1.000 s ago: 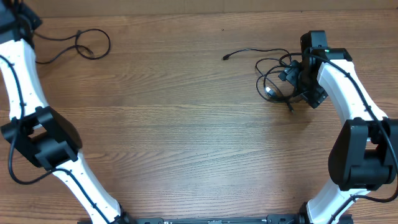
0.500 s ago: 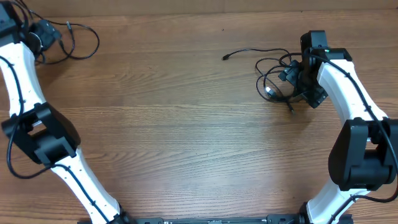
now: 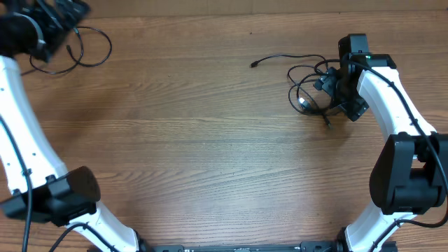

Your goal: Untangle cables

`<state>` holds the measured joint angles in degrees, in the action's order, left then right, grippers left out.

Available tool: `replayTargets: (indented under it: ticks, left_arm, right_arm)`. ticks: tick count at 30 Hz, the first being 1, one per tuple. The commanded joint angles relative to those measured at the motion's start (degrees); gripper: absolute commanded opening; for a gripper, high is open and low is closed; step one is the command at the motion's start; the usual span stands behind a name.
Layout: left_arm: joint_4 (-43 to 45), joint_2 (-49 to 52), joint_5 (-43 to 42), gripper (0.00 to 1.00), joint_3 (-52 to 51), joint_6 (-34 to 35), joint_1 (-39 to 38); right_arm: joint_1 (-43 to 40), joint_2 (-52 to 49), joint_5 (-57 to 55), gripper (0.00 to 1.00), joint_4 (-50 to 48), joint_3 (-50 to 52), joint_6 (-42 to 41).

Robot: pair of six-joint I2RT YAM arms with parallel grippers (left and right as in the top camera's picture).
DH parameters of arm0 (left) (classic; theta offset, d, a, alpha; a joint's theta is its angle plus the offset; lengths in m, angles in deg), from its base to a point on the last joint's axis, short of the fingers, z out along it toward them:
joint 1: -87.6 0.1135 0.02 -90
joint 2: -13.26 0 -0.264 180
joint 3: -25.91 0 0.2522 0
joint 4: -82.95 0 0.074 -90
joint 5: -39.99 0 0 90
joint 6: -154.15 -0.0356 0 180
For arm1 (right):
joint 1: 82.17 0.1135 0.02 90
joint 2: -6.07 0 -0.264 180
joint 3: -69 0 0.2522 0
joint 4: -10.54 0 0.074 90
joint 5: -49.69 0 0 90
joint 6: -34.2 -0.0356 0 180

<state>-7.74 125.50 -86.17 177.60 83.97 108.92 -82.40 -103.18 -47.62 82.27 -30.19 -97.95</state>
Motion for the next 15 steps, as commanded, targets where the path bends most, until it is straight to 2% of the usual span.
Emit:
replayTargets:
  ticks: [1,2,5,6,9,15]
  left_arm:
    - [-3.91,1.77,-5.18,1.00,-0.66,-7.52,-4.63]
    - [-5.16,1.77,-5.01,1.00,-0.70,-9.60,-7.34]
    - [-5.62,1.77,-0.61,1.00,-0.76,-9.75,-12.55]
    - [-5.62,1.77,3.98,1.00,-0.94,-9.73,-16.15]
    - [-5.79,1.86,10.60,1.00,-0.96,-9.70,-22.38]
    - [-4.00,1.88,21.29,1.00,-0.96,-9.51,-35.08]
  right_arm:
    - [0.26,-0.17,0.13,1.00,-2.43,-0.07,0.24]
    - [0.26,-0.17,0.13,1.00,-3.43,-0.07,0.26]
    - [0.26,-0.17,0.07,1.00,-3.17,-0.07,0.44]
    - [0.26,-0.17,0.07,1.00,-3.28,-0.07,2.75]
    - [-0.70,-0.17,-0.74,1.00,-3.41,-0.11,3.43]
    - [-7.58,-0.17,-0.59,1.00,-1.77,-0.09,3.21]
